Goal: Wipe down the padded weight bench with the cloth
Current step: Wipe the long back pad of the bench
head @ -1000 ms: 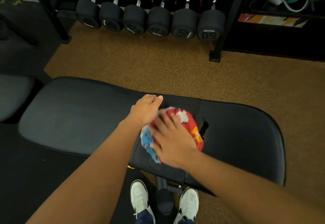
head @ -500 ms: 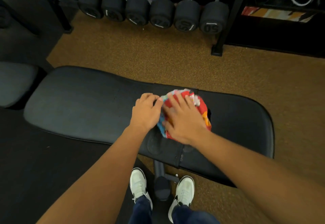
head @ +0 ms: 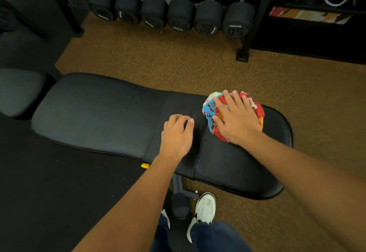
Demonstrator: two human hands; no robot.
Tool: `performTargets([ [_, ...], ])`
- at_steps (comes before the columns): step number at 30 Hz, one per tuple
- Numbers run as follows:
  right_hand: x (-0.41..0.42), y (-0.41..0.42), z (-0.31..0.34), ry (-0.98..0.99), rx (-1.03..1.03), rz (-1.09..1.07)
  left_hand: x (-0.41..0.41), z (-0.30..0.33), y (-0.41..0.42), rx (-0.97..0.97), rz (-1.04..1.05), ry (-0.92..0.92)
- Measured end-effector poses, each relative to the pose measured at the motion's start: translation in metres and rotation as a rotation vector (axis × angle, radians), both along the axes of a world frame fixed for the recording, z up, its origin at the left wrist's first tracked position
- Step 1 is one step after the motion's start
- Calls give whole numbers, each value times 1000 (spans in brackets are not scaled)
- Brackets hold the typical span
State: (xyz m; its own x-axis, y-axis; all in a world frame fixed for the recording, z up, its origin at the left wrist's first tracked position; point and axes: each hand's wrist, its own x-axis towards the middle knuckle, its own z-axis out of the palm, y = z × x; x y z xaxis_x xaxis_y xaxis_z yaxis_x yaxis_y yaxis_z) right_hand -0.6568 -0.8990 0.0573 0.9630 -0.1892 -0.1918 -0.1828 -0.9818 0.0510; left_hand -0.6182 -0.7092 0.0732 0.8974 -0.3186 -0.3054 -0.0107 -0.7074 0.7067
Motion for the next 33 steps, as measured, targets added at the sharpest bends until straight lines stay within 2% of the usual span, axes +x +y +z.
performTargets([
  [2,-9,19,-1,-37,-1,4,0,-3,-3,7,-2,30],
  [6,-55,58,1,-23,64,195,2,-10,-9,36,3,60],
  [10,-96,52,7,6,134,331,1,0,-14,76,11,80],
  [12,-97,30,11,14,144,326,-3,7,-17,90,2,97],
  [16,-67,-12,14,-4,84,128,-12,13,-21,104,-60,110],
  [20,-46,4,10,-43,39,-30,-16,12,-19,84,-68,149],
  [26,-82,66,6,18,72,206,-8,10,-21,68,-63,198],
  [30,-112,41,9,-1,140,345,-9,13,-21,77,-61,222],
  [33,-109,4,14,-30,114,278,-12,18,-22,89,-64,219],
])
